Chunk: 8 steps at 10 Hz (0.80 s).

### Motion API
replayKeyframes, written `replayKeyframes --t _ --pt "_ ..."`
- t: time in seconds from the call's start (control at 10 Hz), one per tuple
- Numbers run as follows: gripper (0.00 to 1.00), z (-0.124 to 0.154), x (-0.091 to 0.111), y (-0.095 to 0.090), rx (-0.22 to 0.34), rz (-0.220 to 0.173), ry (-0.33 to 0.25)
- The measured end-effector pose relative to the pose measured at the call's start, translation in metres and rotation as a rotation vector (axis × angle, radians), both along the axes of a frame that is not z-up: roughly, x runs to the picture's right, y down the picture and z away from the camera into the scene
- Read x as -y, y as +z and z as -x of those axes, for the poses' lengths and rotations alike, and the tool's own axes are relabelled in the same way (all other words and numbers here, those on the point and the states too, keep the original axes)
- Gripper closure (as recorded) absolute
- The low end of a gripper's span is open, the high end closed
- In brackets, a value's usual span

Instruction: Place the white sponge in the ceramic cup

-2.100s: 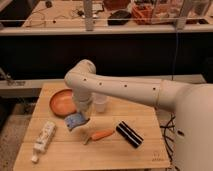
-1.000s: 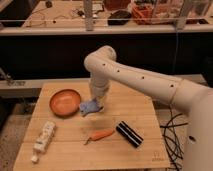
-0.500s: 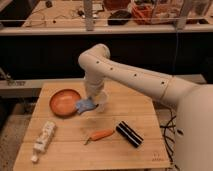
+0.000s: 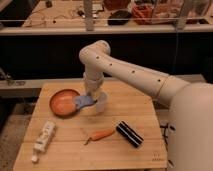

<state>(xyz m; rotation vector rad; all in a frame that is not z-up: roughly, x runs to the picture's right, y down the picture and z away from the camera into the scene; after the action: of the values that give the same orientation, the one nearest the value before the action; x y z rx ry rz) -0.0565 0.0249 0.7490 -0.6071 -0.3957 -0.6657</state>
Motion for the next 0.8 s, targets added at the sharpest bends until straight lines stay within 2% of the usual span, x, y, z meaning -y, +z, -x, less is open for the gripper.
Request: replayKeyframes --t 0.5,0.8 --pt "0.98 -0.016 0.015 0.014 0.011 0.000 0.032" --pt "0.98 -0.016 0.022 0.020 0.014 0.002 0.052"
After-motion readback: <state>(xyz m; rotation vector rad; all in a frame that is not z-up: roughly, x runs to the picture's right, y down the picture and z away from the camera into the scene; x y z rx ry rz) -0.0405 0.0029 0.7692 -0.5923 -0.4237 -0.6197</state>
